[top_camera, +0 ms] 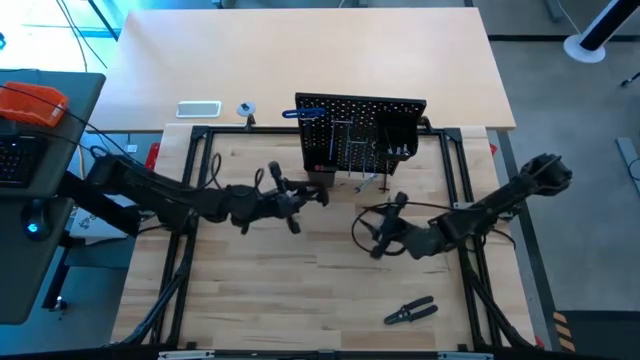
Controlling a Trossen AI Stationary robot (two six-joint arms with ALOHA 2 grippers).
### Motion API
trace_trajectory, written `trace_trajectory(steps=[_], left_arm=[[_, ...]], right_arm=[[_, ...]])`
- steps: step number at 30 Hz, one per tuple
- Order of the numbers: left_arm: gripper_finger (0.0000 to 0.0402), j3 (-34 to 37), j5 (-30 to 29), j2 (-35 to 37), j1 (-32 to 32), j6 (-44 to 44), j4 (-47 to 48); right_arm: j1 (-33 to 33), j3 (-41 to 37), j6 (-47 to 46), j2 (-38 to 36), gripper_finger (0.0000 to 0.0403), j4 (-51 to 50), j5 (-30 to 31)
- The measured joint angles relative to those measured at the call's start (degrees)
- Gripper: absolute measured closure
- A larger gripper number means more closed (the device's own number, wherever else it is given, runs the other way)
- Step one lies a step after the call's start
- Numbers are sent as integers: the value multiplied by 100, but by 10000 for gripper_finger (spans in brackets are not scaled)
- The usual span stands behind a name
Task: Hang tools onto peg board
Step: Hang the c-clamp on the pegboard
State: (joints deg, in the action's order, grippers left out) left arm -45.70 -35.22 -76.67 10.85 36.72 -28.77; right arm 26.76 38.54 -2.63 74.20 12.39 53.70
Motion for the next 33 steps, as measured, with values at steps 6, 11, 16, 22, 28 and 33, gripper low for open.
trace_trajectory(steps=[6, 11, 16, 22, 28, 33], left_arm=[[335, -308, 21, -560, 53, 434, 13], [335, -736, 1, -1115, 178, 944, -31], [335, -1073, -86, -1507, 321, 1376, -23], [335, -1255, -106, -1630, 389, 1499, 59], [335, -1291, -96, -1627, 369, 1506, 106], [335, -1289, -5, -1657, 369, 1551, 42]], right_arm=[[-110, 0, -548, -258, 256, 685, -687], [-327, 0, -1364, -383, 256, 888, -1401], [-388, -2, -1660, -410, 255, 875, -1431], [-387, -2, -1661, -414, 235, 916, -1541], [-390, -2, -1548, -414, 203, 1011, -1720], [-418, -2, -1537, -361, 197, 1179, -1741]])
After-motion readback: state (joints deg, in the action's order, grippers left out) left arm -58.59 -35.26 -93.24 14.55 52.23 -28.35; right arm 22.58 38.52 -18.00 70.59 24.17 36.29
